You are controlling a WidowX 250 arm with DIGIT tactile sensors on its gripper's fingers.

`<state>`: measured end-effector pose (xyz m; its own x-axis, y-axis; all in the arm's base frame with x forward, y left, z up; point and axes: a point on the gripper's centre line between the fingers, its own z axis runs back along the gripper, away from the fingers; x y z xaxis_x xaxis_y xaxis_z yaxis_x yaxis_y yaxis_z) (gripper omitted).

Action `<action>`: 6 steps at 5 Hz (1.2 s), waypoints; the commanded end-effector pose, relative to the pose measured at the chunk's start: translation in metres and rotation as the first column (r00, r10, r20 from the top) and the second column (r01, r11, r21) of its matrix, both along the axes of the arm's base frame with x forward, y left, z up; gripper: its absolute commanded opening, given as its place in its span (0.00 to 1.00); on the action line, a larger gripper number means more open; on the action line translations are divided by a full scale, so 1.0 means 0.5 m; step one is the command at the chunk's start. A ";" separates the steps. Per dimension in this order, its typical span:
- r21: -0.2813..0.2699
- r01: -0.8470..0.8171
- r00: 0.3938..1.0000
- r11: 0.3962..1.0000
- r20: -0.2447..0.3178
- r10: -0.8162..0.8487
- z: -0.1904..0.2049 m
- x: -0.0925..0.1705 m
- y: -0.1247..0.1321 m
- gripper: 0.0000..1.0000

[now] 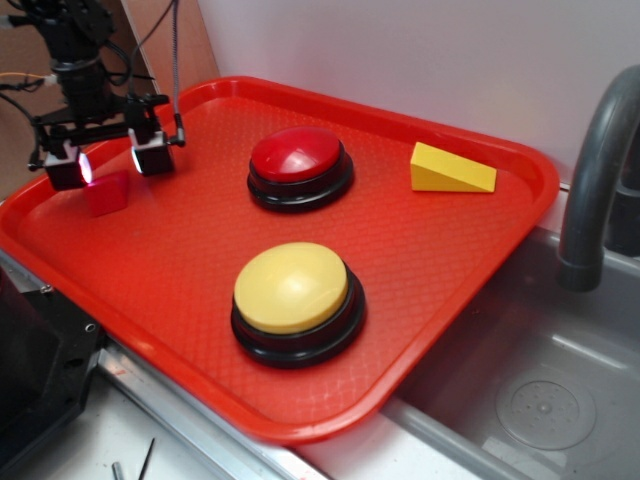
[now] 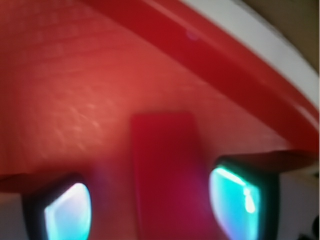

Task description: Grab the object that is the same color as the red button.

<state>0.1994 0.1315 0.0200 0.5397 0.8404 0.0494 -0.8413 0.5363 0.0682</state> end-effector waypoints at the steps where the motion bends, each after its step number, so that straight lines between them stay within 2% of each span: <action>1: 0.012 0.013 0.999 1.000 0.046 -0.014 0.026 -0.077 -0.013 1.00; 2: 0.002 0.012 0.997 1.000 0.079 -0.012 0.040 -0.117 -0.007 1.00; 3: -0.032 0.008 0.995 0.999 0.099 -0.005 0.037 -0.140 0.000 1.00; 4: -0.040 0.060 0.990 0.997 0.127 -0.054 0.045 -0.117 0.002 1.00; 5: -0.033 0.305 0.945 0.952 0.131 -0.298 0.055 -0.090 0.012 1.00; 6: 0.016 0.531 0.842 0.847 0.099 -0.530 0.082 -0.090 0.004 1.00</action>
<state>0.1570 0.1236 0.0511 0.8954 0.4397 0.0699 -0.4395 0.8980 -0.0192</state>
